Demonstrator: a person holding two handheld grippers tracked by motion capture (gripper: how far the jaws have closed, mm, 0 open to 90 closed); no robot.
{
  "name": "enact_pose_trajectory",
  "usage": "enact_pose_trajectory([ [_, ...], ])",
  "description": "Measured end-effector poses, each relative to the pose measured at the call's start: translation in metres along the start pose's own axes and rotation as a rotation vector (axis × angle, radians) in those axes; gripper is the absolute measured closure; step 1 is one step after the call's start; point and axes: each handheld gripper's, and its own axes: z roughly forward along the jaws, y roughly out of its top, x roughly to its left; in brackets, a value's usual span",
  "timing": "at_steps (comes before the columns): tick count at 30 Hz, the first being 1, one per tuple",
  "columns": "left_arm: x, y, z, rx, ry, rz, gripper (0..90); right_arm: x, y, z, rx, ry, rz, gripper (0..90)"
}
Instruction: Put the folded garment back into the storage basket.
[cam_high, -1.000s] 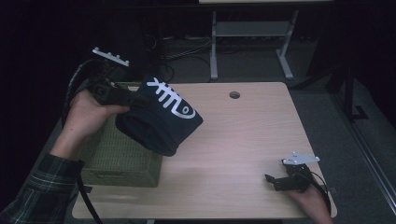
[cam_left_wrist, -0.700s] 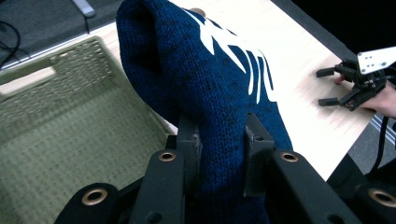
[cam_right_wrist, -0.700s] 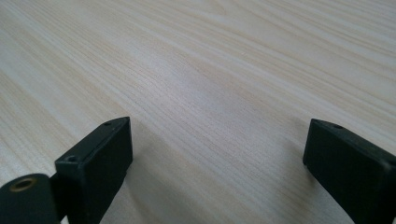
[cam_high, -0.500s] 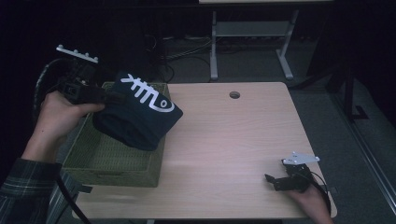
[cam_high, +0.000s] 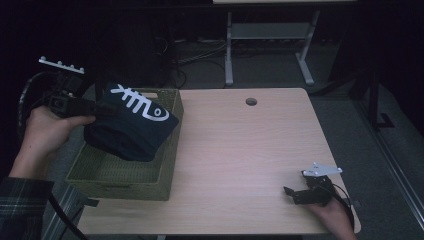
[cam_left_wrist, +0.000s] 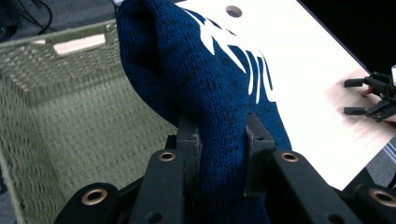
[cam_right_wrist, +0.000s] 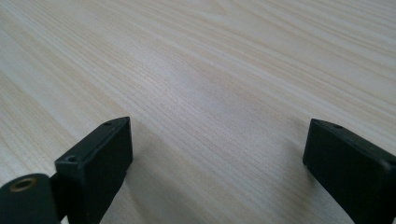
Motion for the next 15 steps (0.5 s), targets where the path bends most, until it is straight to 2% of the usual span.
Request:
enact_pose_trajectory([
  [11,0.019,-0.018,0.005,0.012,0.024,-0.054,73.4,0.000,0.000,0.000,-0.001,-0.001,0.000,7.9],
  [15,0.029,-0.027,0.010,0.022,0.032,-0.085,73.4,0.000,0.000,0.000,0.000,-0.001,0.002,7.9],
])
